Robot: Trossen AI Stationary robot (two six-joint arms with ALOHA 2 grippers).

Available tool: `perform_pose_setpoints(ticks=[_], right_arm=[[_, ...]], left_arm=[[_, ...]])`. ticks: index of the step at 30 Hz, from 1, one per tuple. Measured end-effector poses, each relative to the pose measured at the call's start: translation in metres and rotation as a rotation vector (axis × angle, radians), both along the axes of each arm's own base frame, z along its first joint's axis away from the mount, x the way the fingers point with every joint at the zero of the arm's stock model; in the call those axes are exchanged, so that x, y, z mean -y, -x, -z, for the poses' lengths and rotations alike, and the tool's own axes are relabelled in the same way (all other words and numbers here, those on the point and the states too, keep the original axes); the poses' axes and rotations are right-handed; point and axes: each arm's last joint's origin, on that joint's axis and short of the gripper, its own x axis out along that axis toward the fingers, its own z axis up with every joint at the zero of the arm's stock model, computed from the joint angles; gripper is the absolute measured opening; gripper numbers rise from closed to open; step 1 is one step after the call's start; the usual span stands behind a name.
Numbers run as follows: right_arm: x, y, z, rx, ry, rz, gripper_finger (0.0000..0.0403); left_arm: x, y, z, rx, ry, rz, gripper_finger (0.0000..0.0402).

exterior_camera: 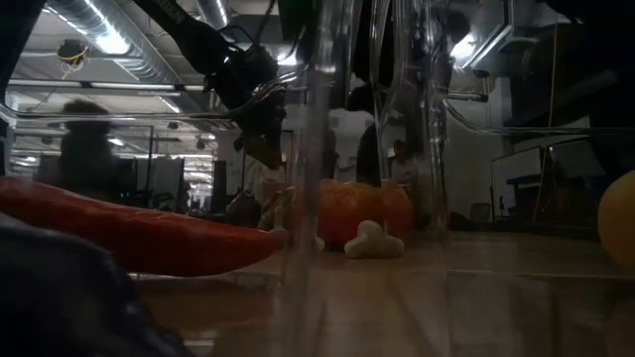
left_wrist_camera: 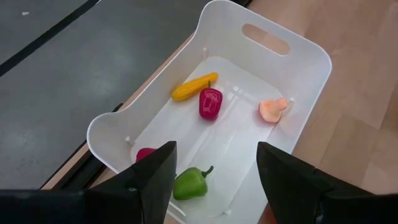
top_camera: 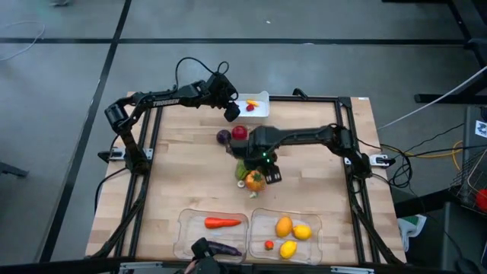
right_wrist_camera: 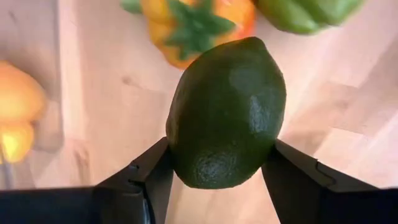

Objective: Sort produce into baskets
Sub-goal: Put the lime into the right transparent bin

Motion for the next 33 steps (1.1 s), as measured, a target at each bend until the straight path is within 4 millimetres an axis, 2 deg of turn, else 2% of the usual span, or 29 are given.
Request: perform_pose_setpoints(ticks=[7, 17, 27, 33], right_arm=[[-0.058, 0.009, -0.009, 0.012, 0.02, 0.023, 0.0213], [-0.125, 0.042, -0.039, 0.078, 0.063, 0.15, 0.0213], [-0.181, 0.073, -0.046, 0.083, 0.073, 0.249, 0.0213], [-0.199, 0.084, -0.046, 0.062, 0.065, 0.315, 0.0213]], left_arm=[[0.0, 0.0, 0.0, 0.0, 0.0, 0.001, 0.0219], [0.0, 0.0, 0.0, 0.0, 0.0, 0.0, 0.0219], [0.0, 0.0, 0.001, -0.005, 0.004, 0.0, 0.0219], [0.001, 0.001, 0.002, -0.02, 0.015, 0.0, 0.0219]])
